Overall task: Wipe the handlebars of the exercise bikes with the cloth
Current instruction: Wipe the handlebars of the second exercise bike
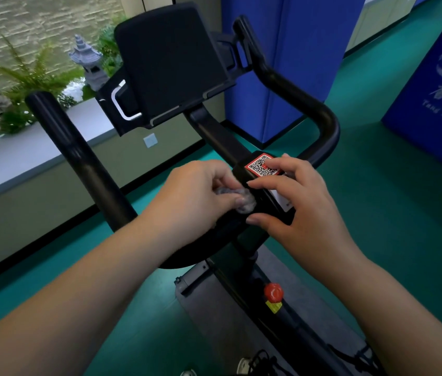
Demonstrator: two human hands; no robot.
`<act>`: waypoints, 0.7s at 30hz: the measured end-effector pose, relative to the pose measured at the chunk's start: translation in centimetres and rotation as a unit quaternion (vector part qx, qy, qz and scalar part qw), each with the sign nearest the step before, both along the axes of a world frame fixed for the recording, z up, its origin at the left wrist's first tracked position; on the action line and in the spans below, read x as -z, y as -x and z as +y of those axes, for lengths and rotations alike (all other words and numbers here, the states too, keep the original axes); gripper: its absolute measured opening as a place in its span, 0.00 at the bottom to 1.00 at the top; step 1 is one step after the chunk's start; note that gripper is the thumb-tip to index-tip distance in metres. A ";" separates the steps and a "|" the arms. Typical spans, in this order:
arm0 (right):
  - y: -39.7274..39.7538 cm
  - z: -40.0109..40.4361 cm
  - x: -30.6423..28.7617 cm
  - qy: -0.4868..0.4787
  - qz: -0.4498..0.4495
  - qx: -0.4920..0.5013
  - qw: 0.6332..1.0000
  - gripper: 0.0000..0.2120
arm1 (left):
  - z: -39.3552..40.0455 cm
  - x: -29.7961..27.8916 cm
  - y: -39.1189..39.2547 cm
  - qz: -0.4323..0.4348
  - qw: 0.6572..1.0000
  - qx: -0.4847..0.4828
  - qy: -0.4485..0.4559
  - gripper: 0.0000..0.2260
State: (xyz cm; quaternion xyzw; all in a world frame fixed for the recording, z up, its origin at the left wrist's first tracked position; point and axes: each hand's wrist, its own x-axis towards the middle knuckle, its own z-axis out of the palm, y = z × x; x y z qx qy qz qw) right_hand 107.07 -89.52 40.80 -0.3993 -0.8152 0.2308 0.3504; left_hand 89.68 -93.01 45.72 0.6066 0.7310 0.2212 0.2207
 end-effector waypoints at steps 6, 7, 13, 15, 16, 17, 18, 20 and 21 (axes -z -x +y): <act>0.0 -0.1 0.1 -0.002 -0.005 0.003 1.000 0.22 | -1.6 -2.1 2.8 0.017 0.992 0.067 0.108 0.04; 0.0 0.0 0.1 -0.002 -0.003 0.005 1.000 0.22 | -1.0 -1.5 2.1 -0.004 0.995 0.049 0.083 0.04; 0.1 0.0 0.2 -0.004 -0.008 0.008 1.000 0.22 | 0.4 -0.5 1.4 0.014 0.995 0.069 0.070 0.04; 0.1 -0.1 0.0 -0.001 -0.007 0.007 1.000 0.21 | -0.8 -1.7 3.5 0.047 0.980 0.122 0.147 0.03; 0.2 -0.2 0.0 0.001 -0.008 0.008 1.000 0.21 | -1.2 -2.1 4.2 0.062 0.975 0.138 0.165 0.03; 0.2 -0.2 0.0 0.002 -0.009 0.009 1.000 0.21 | -1.2 -2.2 4.4 0.069 0.975 0.142 0.159 0.02; 0.2 -0.2 0.0 0.001 -0.009 0.010 1.000 0.21 | -1.0 -2.0 4.1 0.069 0.979 0.134 0.137 0.02; 0.2 0.0 0.0 -0.004 -0.007 0.011 1.000 0.21 | 0.1 -0.8 2.5 0.060 0.990 0.089 0.091 0.04; 0.2 0.1 0.0 -0.005 -0.006 0.012 1.000 0.21 | 0.6 -0.2 1.4 0.036 0.995 0.059 0.075 0.04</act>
